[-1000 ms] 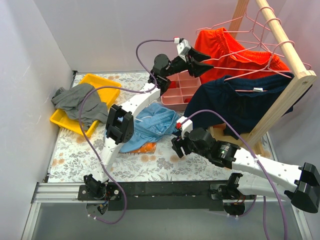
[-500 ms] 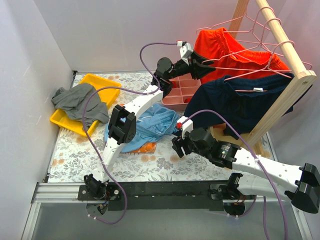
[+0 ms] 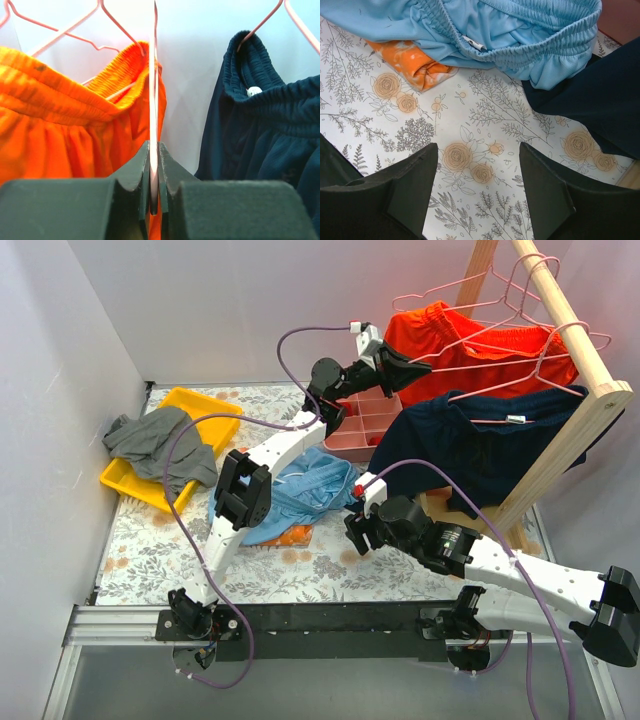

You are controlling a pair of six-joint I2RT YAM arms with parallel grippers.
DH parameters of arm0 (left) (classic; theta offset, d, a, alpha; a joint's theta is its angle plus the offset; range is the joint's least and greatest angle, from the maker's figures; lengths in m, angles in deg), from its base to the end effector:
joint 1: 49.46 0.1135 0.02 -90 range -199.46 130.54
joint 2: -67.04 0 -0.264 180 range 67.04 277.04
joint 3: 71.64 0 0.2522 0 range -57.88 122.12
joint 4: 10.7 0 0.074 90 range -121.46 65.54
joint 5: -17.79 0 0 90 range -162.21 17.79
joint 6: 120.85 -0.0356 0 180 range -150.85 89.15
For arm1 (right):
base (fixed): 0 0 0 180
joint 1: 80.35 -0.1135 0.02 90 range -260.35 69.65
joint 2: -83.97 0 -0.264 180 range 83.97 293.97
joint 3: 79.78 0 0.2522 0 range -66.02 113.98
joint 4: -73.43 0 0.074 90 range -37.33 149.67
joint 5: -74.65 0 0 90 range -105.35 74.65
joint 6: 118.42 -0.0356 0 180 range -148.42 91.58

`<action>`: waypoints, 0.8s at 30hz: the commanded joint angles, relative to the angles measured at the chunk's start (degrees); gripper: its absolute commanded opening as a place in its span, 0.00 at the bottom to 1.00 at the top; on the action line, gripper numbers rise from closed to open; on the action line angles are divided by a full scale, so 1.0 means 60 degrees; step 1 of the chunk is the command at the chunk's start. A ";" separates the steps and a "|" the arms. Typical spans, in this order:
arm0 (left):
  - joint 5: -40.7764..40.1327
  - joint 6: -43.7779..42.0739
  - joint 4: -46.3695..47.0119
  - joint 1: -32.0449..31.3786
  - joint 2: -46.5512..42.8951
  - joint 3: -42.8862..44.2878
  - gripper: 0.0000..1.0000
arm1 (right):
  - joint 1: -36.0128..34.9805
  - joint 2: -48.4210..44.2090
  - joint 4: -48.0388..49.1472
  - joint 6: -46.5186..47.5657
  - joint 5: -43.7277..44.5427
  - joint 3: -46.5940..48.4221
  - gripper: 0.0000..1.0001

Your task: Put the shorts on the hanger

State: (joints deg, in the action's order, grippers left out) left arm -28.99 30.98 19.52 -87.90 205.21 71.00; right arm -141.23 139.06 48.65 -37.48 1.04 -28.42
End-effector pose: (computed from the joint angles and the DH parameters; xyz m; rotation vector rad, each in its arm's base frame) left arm 0.4159 -0.3612 0.3661 0.5877 1.2382 -1.8791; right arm 0.1137 0.1835 0.2620 -0.7454 1.9403 0.4616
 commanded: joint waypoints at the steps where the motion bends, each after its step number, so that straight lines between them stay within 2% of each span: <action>1: -0.0348 0.0155 0.0973 -0.0039 -0.1245 -0.0502 0.00 | -0.0034 -0.0115 -0.0140 -0.0072 0.0170 0.0148 0.73; 10: 0.0003 0.0492 0.1897 0.0019 -0.1876 -0.1294 0.00 | -0.0034 -0.0129 -0.0228 -0.0160 0.0273 0.0222 0.73; 24: -0.0304 0.0917 0.2835 0.0297 -0.2491 -0.2128 0.00 | -0.0034 0.0032 -0.0330 -0.0233 0.0331 0.0441 0.73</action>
State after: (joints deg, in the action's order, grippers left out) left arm -29.10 36.16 34.12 -86.98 195.88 59.87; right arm -141.23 139.08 46.09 -38.73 2.15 -28.37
